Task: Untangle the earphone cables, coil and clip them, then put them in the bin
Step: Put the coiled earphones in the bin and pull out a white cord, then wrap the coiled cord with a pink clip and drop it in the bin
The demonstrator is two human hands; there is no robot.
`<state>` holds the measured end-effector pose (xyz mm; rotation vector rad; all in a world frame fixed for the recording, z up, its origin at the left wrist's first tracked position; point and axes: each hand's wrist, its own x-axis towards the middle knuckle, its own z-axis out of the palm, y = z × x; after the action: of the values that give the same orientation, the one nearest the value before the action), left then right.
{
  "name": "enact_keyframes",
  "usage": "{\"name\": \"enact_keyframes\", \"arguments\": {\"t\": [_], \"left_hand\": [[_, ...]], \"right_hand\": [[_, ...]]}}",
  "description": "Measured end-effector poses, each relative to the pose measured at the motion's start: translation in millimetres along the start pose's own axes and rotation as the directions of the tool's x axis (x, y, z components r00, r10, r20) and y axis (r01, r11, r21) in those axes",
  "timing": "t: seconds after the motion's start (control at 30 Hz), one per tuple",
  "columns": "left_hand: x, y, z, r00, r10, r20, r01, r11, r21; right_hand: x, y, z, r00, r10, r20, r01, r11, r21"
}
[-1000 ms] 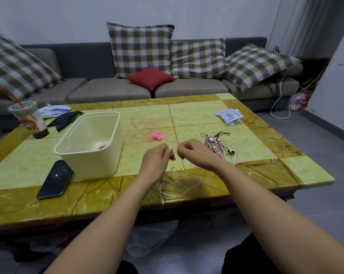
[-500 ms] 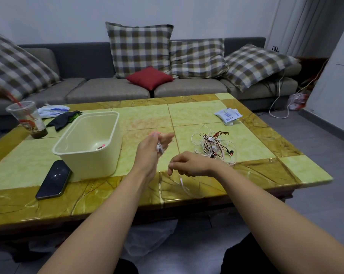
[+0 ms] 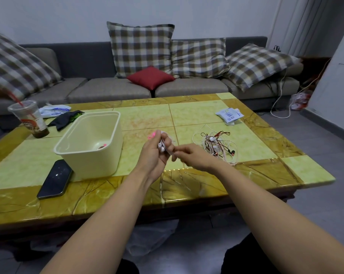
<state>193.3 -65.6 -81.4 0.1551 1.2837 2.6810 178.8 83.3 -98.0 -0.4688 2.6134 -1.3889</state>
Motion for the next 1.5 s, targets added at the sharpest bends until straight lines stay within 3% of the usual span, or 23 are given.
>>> {"name": "enact_keyframes", "arguments": {"t": [0.03, 0.1, 0.13, 0.17, 0.23, 0.3, 0.37, 0.5, 0.6, 0.77, 0.87, 1.03, 1.13, 1.23, 1.33, 1.5], "left_hand": [[2.3, -1.0, -2.2, 0.998, 0.043, -0.039, -0.043, 0.999, 0.001], [5.0, -3.2, -11.7, 0.982, 0.148, -0.113, -0.107, 0.946, 0.307], [5.4, -4.9, -18.1, 0.969, 0.221, -0.110, -0.122, 0.818, 0.562], [5.3, -7.2, -24.6, 0.956, 0.288, -0.066, -0.134, 0.622, 0.772], [4.0, -9.1, -33.2, 0.949, 0.313, 0.037, -0.135, 0.297, 0.945], [3.1, -10.1, -37.0, 0.977, 0.205, 0.067, -0.109, 0.201, 0.973], [-0.3, -12.4, -33.9, 0.998, 0.056, 0.040, -0.055, 0.299, 0.953], [-5.4, -7.7, -20.2, 0.996, -0.084, -0.041, 0.084, 0.619, 0.781], [-5.0, -6.8, -15.1, 0.989, -0.148, 0.002, 0.112, 0.758, 0.643], [-2.4, -6.1, -15.0, 0.989, -0.149, -0.009, 0.138, 0.887, 0.441], [-0.4, -5.2, -17.4, 0.990, -0.140, -0.028, 0.140, 0.916, 0.377], [0.7, -3.1, -15.4, 0.985, -0.173, -0.016, 0.166, 0.903, 0.397], [3.8, -6.0, -16.1, 0.989, -0.128, -0.080, 0.151, 0.863, 0.482], [9.6, -10.9, -16.4, 0.995, 0.010, -0.098, 0.052, 0.791, 0.609], [11.7, -11.6, -15.6, 0.991, 0.083, -0.107, 0.016, 0.711, 0.703], [16.4, -11.9, -18.6, 0.985, 0.045, -0.166, 0.059, 0.816, 0.576]], "right_hand": [[-3.0, -2.1, 1.0, 0.994, 0.026, 0.110, -0.022, 0.999, -0.032], [-8.8, -6.2, 2.3, 0.968, 0.048, 0.248, -0.023, 0.994, -0.104], [-10.4, -8.1, 2.8, 0.965, 0.037, 0.261, -0.002, 0.991, -0.133], [-11.1, -9.8, 3.1, 0.969, 0.017, 0.247, 0.023, 0.988, -0.156], [-11.1, -13.0, 3.3, 0.986, -0.034, 0.165, 0.063, 0.983, -0.170], [-9.2, -14.3, 1.5, 0.995, -0.088, 0.035, 0.093, 0.980, -0.174], [-5.6, -12.1, -1.8, 0.986, -0.128, -0.107, 0.105, 0.974, -0.203], [-1.7, -3.1, -4.3, 0.959, -0.106, -0.264, 0.076, 0.990, -0.120], [-4.2, -3.8, -4.8, 0.968, -0.091, -0.234, 0.096, 0.995, 0.010], [-10.2, -11.4, -2.5, 0.997, -0.042, -0.062, 0.054, 0.976, 0.213], [-9.2, -10.1, 0.1, 0.999, -0.035, -0.004, 0.035, 0.962, 0.269], [-4.8, -3.3, 0.0, 0.995, -0.014, -0.096, 0.043, 0.951, 0.307], [0.5, 2.4, -0.2, 0.989, -0.008, -0.150, 0.038, 0.980, 0.198], [8.0, 3.8, 1.3, 0.973, -0.040, -0.226, 0.055, 0.997, 0.059], [13.2, 4.3, 3.2, 0.974, -0.044, -0.221, 0.050, 0.998, 0.025], [17.1, 7.9, 8.7, 0.998, 0.067, 0.010, -0.065, 0.909, 0.413]]}}
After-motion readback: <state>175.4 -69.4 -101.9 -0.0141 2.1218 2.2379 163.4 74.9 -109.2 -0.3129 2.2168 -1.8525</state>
